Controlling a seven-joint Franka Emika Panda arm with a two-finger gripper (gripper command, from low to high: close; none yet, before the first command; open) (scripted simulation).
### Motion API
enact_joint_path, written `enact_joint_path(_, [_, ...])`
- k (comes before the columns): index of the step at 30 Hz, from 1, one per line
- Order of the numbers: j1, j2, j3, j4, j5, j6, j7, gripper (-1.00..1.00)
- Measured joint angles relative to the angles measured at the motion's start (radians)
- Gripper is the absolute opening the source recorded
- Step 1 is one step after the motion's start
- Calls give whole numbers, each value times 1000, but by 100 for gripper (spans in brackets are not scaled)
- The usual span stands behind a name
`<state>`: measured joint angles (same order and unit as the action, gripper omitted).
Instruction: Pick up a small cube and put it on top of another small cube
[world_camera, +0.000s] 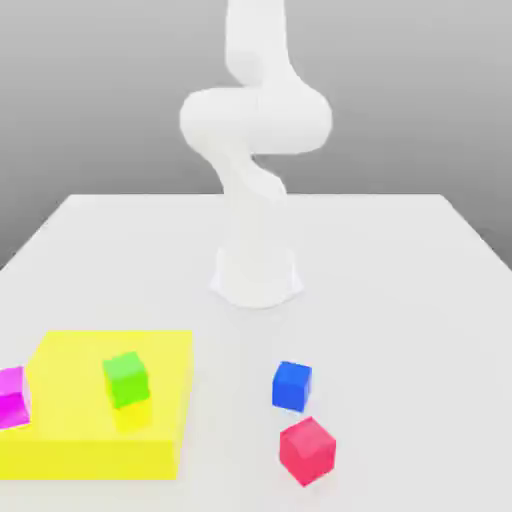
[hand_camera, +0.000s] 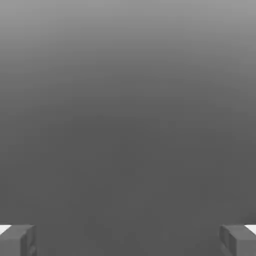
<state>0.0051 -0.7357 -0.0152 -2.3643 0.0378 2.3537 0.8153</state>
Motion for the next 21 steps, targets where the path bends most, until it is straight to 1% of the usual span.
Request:
enact_joint_path(6, [27, 192, -4, -176, 83, 152, 60, 0])
enact_joint_path(13, [57, 426, 59, -390, 136, 343, 173, 0])
enact_joint_path(17, [60, 546, 112, -512, 120, 453, 274, 0])
enact_joint_path(20, [40, 625, 155, -603, 53, 533, 387, 0])
enact_joint_path(21, [41, 643, 154, -615, 34, 549, 410, 0])
